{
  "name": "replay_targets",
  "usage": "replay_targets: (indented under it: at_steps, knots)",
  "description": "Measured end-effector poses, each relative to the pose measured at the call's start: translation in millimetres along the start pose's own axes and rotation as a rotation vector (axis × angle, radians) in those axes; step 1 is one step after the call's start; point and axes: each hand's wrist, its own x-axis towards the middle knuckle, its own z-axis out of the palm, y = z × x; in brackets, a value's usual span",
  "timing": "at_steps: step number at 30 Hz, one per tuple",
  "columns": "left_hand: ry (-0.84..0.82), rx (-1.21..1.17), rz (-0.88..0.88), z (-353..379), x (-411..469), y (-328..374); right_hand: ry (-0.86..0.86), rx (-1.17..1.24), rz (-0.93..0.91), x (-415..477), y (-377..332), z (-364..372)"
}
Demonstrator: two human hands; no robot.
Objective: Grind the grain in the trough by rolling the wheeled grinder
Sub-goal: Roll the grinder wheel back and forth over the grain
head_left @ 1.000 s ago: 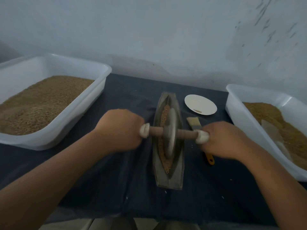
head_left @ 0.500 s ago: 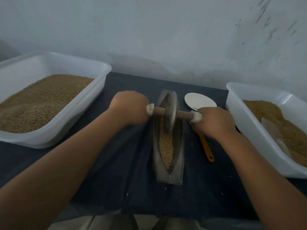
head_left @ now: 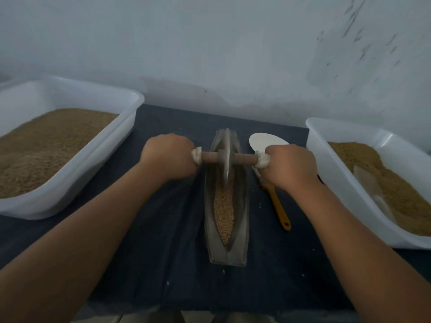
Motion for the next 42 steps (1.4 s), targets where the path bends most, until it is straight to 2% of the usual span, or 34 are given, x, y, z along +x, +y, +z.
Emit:
replay_targets:
  at_steps: [2,5,7,9,12,15,18,20,24,28,30,34,36,38,42]
  knots:
    - [-0.001,0.002,0.034,-4.6,3.0,1.6,-0.064,0.019,0.022,1.5,0.7,-2.0]
    - [-0.017,0.049,0.118,-10.3,-23.4,-1.5,-0.293,0.054,0.005,-16.5,6.7,-15.9]
    - [-0.001,0.074,0.174,-10.4,-48.3,-5.8,-0.437,0.138,-0.030,-37.6,10.6,-31.4]
    - [0.019,0.097,0.202,-9.7,-64.8,-8.6,-0.494,0.234,-0.074,-53.5,11.1,-45.1]
    - [-0.006,0.096,0.170,-10.3,-60.8,-7.9,-0.420,0.173,-0.061,-50.7,9.4,-37.9]
    - [-0.028,0.052,0.085,-9.0,-33.2,-2.1,-0.132,0.022,-0.013,-28.6,4.7,-9.3]
    - [-0.023,0.024,0.043,-12.3,-5.3,2.7,-0.029,0.037,0.037,-8.5,0.1,5.5]
    - [-0.042,0.036,0.070,-19.3,-0.4,5.3,-0.110,0.051,0.052,-2.4,1.7,3.1]
    - [-0.072,0.091,0.183,-26.3,-33.8,3.0,-0.393,0.171,0.025,-33.5,13.2,-14.1]
    - [0.034,0.150,0.270,-22.2,-63.0,-4.8,-0.525,0.372,-0.087,-67.0,17.1,-37.3]
    - [0.010,0.143,0.249,-23.4,-52.4,-2.7,-0.500,0.303,-0.076,-59.4,15.4,-30.1]
    - [-0.035,0.070,0.085,-18.4,-6.4,2.9,-0.112,0.046,0.057,-17.2,5.7,2.3]
    - [-0.021,0.030,0.040,-16.2,8.2,4.2,-0.034,0.048,0.066,-0.2,0.4,8.0]
    - [-0.006,0.034,0.046,-18.1,9.0,6.6,-0.101,0.070,0.077,9.0,0.2,5.7]
    - [-0.043,0.069,0.147,-21.8,-33.2,3.3,-0.347,0.080,0.016,-19.6,11.4,-10.0]
